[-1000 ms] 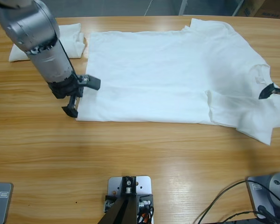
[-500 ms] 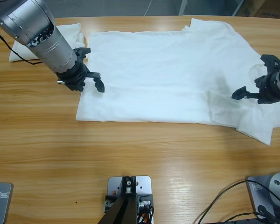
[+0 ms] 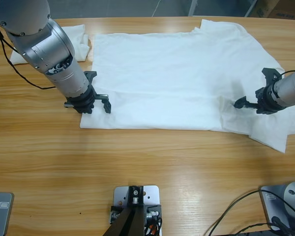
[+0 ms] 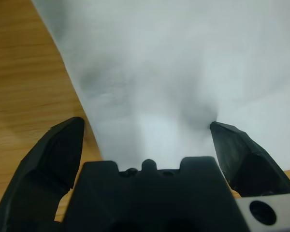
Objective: Fold clothes
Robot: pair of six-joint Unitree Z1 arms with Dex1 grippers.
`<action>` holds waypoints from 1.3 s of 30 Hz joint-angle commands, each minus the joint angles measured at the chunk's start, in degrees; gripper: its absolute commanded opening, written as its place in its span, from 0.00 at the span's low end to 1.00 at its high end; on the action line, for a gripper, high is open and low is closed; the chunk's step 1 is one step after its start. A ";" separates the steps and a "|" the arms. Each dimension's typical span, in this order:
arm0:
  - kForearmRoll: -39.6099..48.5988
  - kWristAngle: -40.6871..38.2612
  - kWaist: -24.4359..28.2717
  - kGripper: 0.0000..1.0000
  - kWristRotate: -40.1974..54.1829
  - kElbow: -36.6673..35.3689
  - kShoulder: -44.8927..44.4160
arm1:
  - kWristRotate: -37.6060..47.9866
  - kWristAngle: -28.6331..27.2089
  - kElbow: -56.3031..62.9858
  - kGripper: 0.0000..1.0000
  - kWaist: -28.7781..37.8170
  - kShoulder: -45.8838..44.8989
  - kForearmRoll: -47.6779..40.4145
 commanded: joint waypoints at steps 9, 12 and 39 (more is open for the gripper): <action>-2.71 2.36 -1.26 0.96 -2.22 16.10 -1.18 | 11.40 7.44 4.91 0.99 3.81 -1.21 6.59; -3.87 2.36 -1.26 0.96 -2.68 19.60 -3.40 | 14.33 7.87 4.87 0.99 7.05 -1.28 7.52; -0.84 3.51 5.26 0.96 -0.15 19.40 -29.08 | 5.84 -0.73 -16.05 1.00 11.30 -18.47 32.76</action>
